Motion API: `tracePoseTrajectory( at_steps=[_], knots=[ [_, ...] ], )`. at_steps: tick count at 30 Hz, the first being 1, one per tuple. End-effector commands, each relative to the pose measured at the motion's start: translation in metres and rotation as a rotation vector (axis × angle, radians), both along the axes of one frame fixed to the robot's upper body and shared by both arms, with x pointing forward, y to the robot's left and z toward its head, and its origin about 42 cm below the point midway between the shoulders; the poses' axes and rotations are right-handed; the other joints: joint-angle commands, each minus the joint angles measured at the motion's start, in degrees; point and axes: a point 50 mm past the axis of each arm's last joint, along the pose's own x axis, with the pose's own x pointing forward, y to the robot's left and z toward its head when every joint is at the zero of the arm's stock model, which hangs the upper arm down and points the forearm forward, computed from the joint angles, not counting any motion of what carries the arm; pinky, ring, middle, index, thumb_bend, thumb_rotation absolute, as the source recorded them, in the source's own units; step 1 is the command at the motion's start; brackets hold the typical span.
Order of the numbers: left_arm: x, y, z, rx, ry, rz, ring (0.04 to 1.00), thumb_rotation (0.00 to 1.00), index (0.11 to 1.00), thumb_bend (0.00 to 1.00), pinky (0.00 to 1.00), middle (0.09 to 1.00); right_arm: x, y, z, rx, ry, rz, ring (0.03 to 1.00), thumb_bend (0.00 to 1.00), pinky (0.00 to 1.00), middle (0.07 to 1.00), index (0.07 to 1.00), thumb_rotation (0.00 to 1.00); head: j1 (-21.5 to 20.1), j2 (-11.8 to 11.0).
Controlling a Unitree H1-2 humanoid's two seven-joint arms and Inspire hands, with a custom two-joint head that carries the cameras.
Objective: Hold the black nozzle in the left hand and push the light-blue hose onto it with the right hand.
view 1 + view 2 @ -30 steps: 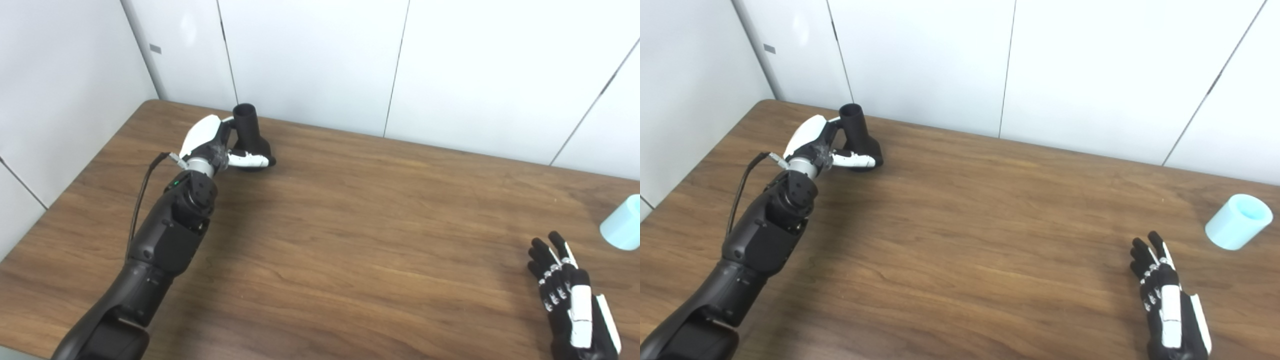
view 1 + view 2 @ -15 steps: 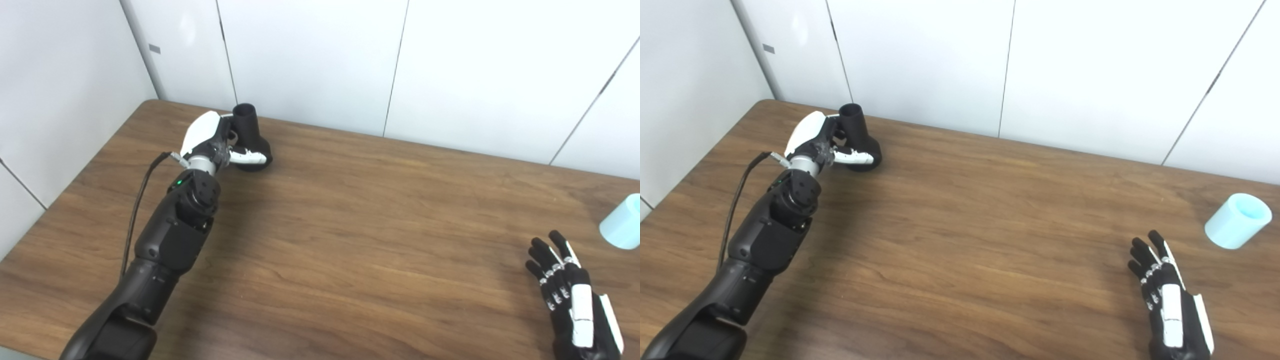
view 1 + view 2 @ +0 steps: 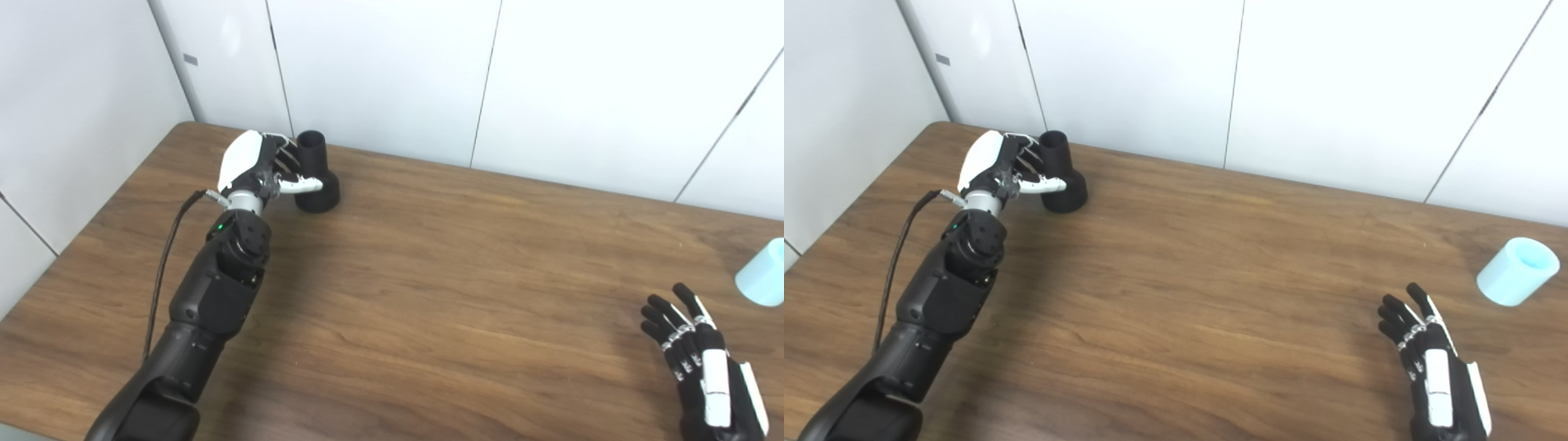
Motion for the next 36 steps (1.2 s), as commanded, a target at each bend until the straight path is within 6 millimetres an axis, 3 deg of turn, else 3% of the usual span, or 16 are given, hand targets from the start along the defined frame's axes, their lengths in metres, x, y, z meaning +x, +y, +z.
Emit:
tracePoseTrajectory(
  at_steps=[1,23,31,36],
  knots=[
    [0.002,0.003,0.014,0.057,-0.062,-0.009,0.456,0.00,0.467,0.50,0.49,0.520,-0.016,0.002,-0.020,0.036,0.047,-0.014,0.822,0.55,0.84,0.818,0.895,0.92,0.04,0.27],
    [-0.003,-0.009,0.008,0.097,-0.046,-0.079,0.475,0.00,0.465,0.50,0.53,0.527,-0.015,0.002,-0.017,0.019,0.046,-0.017,0.811,0.57,0.81,0.806,0.894,0.92,-1.06,1.06],
    [-0.019,-0.030,0.000,0.147,-0.022,-0.157,0.512,0.00,0.470,0.50,0.58,0.509,-0.014,0.005,-0.017,0.001,0.042,-0.020,0.803,0.52,0.81,0.803,0.908,0.95,-2.34,1.21],
    [-0.029,-0.040,-0.008,0.133,-0.022,-0.192,0.478,0.00,0.495,0.50,0.53,0.479,-0.013,0.008,-0.018,0.000,0.042,-0.019,0.804,0.53,0.80,0.802,0.907,0.95,-3.22,1.23]
  ],
)
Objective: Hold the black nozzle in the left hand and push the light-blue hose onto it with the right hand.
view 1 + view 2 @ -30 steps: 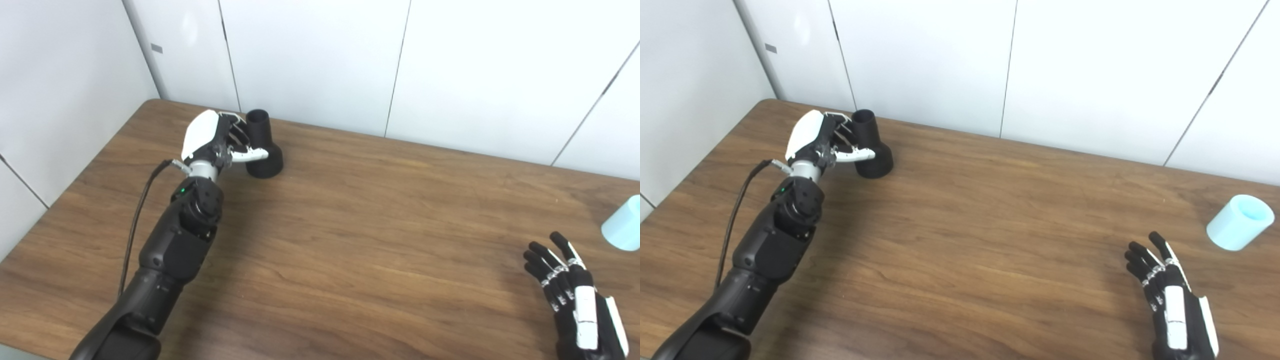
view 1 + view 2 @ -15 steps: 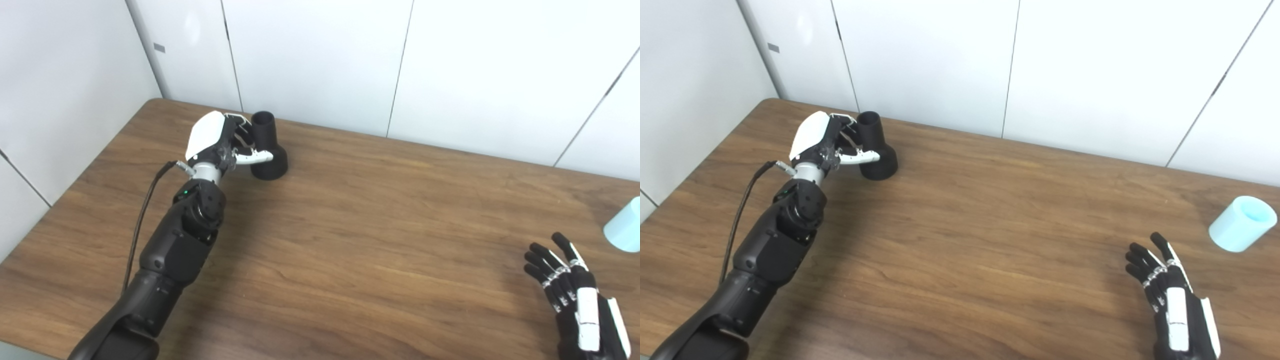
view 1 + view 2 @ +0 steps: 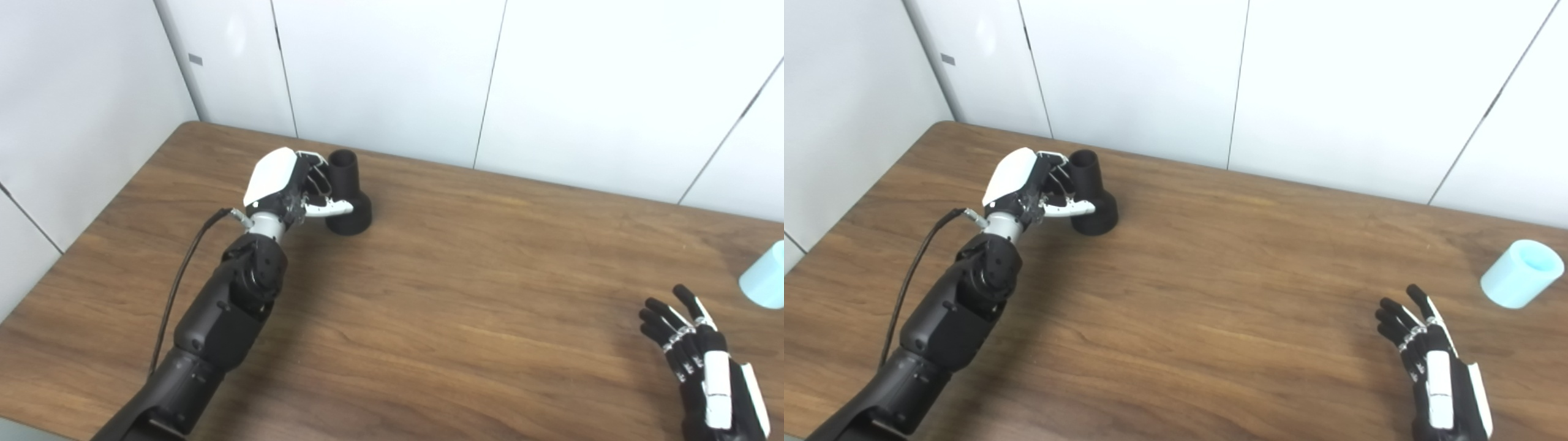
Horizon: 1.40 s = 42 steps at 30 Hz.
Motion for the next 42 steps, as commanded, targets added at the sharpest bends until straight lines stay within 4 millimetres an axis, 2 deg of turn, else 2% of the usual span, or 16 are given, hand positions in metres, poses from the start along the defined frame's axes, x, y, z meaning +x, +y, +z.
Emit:
tracePoseTrajectory(
  at_steps=[1,4,11,19,23,28,37,42],
  knots=[
    [-0.004,-0.007,0.009,0.030,-0.033,-0.034,0.486,0.00,0.487,0.50,0.53,0.490,-0.012,0.009,-0.018,0.037,0.049,-0.009,0.807,0.53,0.80,0.803,0.908,0.95,-0.22,0.14],
    [-0.013,-0.014,0.004,0.043,-0.022,-0.056,0.513,0.00,0.465,0.50,0.54,0.512,-0.012,0.010,-0.019,0.043,0.050,-0.007,0.809,0.54,0.80,0.806,0.910,0.94,-0.95,0.24],
    [-0.032,-0.032,-0.002,0.075,-0.013,-0.140,0.454,0.00,0.498,0.50,0.46,0.478,-0.011,0.015,-0.018,0.047,0.060,-0.017,0.799,0.53,0.78,0.801,0.900,0.94,-2.99,0.37],
    [-0.059,-0.064,-0.002,0.047,0.000,-0.232,0.437,0.00,0.499,0.50,0.41,0.478,-0.008,0.022,-0.019,0.037,0.058,-0.029,0.794,0.52,0.76,0.796,0.901,0.95,-6.11,0.79],
    [-0.072,-0.080,-0.002,0.028,-0.006,-0.279,0.466,0.00,0.486,0.50,0.45,0.492,-0.006,0.026,-0.019,0.044,0.062,-0.031,0.798,0.54,0.76,0.803,0.901,0.94,-6.96,0.89],
    [-0.087,-0.100,-0.003,0.007,-0.010,-0.321,0.459,0.00,0.485,0.50,0.45,0.497,-0.004,0.033,-0.018,0.033,0.061,-0.036,0.792,0.51,0.75,0.801,0.897,0.95,-7.99,1.01],
    [-0.114,-0.125,-0.010,0.005,0.002,-0.399,0.462,0.00,0.491,0.50,0.47,0.487,0.000,0.042,-0.017,0.046,0.058,-0.040,0.778,0.53,0.74,0.788,0.892,0.93,-11.56,2.07],
    [-0.134,-0.132,-0.017,0.001,0.018,-0.423,0.487,0.00,0.478,0.50,0.49,0.498,0.000,0.049,-0.017,0.056,0.070,-0.048,0.773,0.54,0.72,0.773,0.882,0.94,-13.10,2.13]
  ],
)
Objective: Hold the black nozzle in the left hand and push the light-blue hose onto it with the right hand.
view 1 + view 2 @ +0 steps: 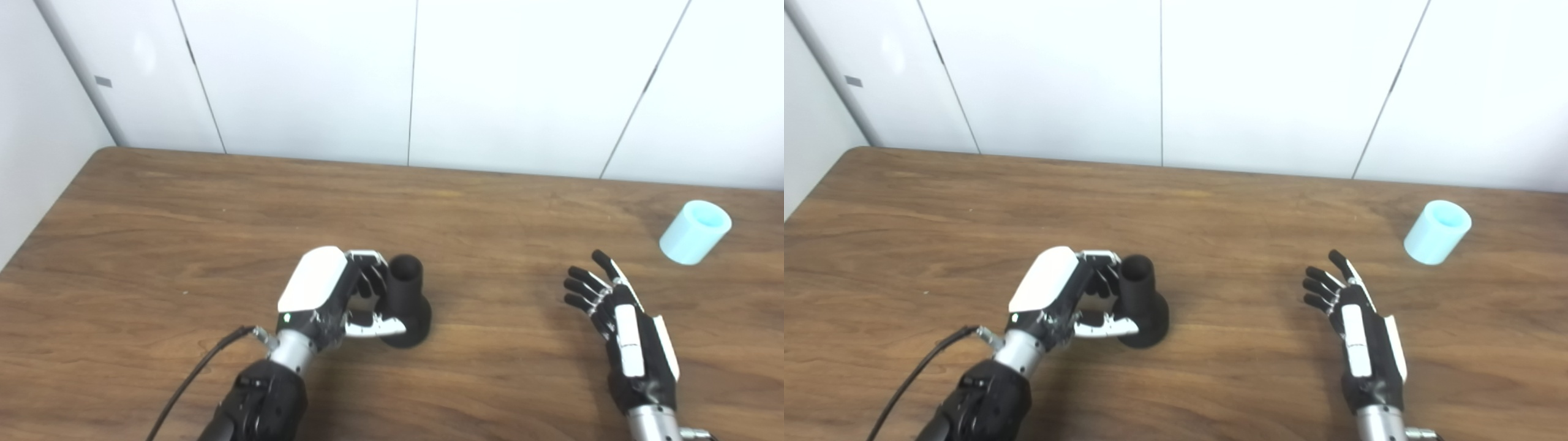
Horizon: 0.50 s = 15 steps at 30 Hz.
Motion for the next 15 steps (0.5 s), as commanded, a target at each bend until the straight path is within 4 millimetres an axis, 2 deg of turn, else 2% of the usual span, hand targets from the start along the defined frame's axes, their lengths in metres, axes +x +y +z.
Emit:
tracePoseTrajectory(
  at_steps=[1,5,10,15],
  knots=[
    [-0.008,-0.002,-0.001,0.026,-0.006,-0.020,0.483,0.00,0.478,0.50,0.48,0.498,-0.009,0.016,-0.018,0.039,0.067,0.005,0.774,0.53,0.72,0.772,0.879,0.94,-0.25,0.07],
    [-0.019,-0.004,-0.004,0.020,0.007,-0.016,0.474,0.00,0.482,0.50,0.47,0.497,-0.008,0.019,-0.013,0.042,0.058,0.002,0.776,0.49,0.73,0.775,0.880,0.96,-1.83,0.46],
    [-0.030,-0.004,-0.010,0.017,0.033,-0.029,0.471,0.00,0.488,0.50,0.49,0.490,-0.003,0.019,0.004,0.035,0.025,-0.032,0.786,0.53,0.73,0.787,0.882,0.96,-4.16,1.42],
    [-0.032,-0.002,-0.013,0.019,0.048,-0.034,0.474,0.00,0.487,0.50,0.48,0.491,0.000,0.003,0.028,0.004,-0.019,-0.053,0.785,0.53,0.72,0.782,0.876,0.94,-5.18,1.85]
  ],
)
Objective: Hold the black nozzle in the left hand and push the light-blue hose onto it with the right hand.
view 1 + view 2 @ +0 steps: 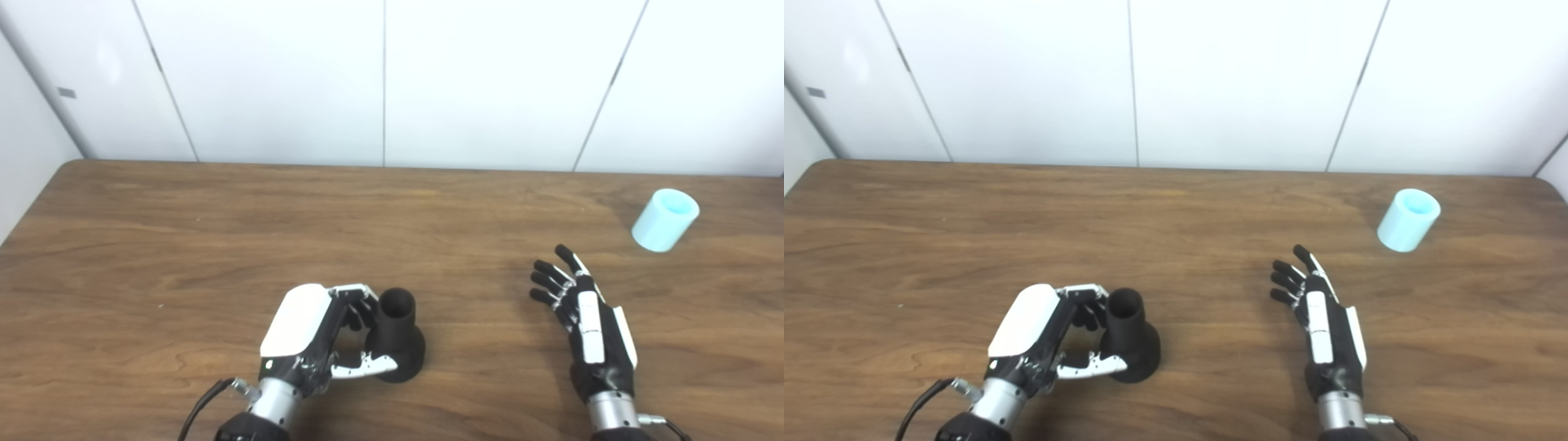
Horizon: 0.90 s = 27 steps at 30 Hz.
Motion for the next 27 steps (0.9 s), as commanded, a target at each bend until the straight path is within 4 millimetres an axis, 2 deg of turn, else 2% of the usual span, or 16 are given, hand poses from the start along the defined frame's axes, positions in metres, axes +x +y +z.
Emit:
tracePoseTrajectory(
  at_steps=[1,7,8,9,10,13,15,16,19,21,24,27],
  knots=[
    [-0.006,0.003,-0.004,0.033,0.036,-0.010,0.475,0.00,0.486,0.50,0.48,0.492,0.005,-0.013,0.023,-0.023,-0.083,-0.017,0.783,0.53,0.72,0.782,0.866,0.91,-0.59,0.30],
    [-0.003,0.003,-0.002,0.036,0.025,-0.018,0.471,0.00,0.487,0.50,0.48,0.491,0.014,-0.053,0.033,-0.087,-0.139,-0.060,0.793,0.54,0.73,0.783,0.880,0.82,-1.63,0.86],
    [-0.003,0.002,-0.002,0.032,0.023,-0.019,0.470,0.00,0.488,0.50,0.48,0.490,0.016,-0.061,0.037,-0.109,-0.149,-0.067,0.786,0.55,0.72,0.778,0.873,0.77,-1.63,0.86],
    [-0.002,0.002,-0.002,0.029,0.023,-0.019,0.467,0.00,0.490,0.50,0.47,0.488,0.017,-0.066,0.045,-0.132,-0.164,-0.076,0.785,0.56,0.71,0.780,0.863,0.71,-1.76,0.94],
    [-0.002,0.002,-0.002,0.027,0.022,-0.019,0.468,0.00,0.489,0.50,0.47,0.489,0.018,-0.070,0.056,-0.164,-0.179,-0.087,0.779,0.58,0.70,0.777,0.838,0.60,-2.00,1.01],
    [0.001,0.001,-0.002,0.032,0.020,-0.017,0.474,0.00,0.485,0.50,0.48,0.493,0.021,-0.081,0.086,-0.231,-0.225,-0.124,0.769,0.73,0.67,0.771,0.794,0.43,-2.39,0.96],
    [0.002,0.002,-0.001,0.033,0.019,-0.015,0.471,0.00,0.486,0.50,0.48,0.492,0.024,-0.091,0.105,-0.283,-0.256,-0.147,0.788,0.75,0.76,0.773,0.788,0.32,-2.39,0.96],
    [0.002,0.003,-0.001,0.032,0.018,-0.014,0.468,0.00,0.489,0.50,0.48,0.489,0.026,-0.097,0.114,-0.306,-0.269,-0.158,0.792,0.75,0.78,0.777,0.790,0.29,-4.66,0.93],
    [0.002,0.004,0.000,0.029,0.012,-0.011,0.458,0.00,0.496,0.50,0.47,0.481,0.034,-0.117,0.137,-0.403,-0.312,-0.169,0.788,0.79,0.74,0.791,0.780,0.23,-8.05,0.85],
    [0.002,0.005,0.000,0.028,0.011,-0.011,0.461,0.00,0.495,0.50,0.48,0.482,0.040,-0.127,0.151,-0.451,-0.324,-0.163,0.795,0.80,0.75,0.801,0.776,0.20,-9.56,0.88],
    [0.001,0.007,0.001,0.026,0.015,-0.006,0.465,0.00,0.491,0.50,0.48,0.486,0.049,-0.140,0.181,-0.507,-0.317,-0.161,0.788,0.87,0.72,0.790,0.727,0.10,-12.22,0.82],
    [0.002,0.009,0.001,0.028,0.017,0.005,0.466,0.00,0.488,0.50,0.48,0.489,0.060,-0.151,0.207,-0.636,-0.306,-0.177,0.757,0.87,0.70,0.816,0.738,0.02,-14.49,0.48]
  ],
)
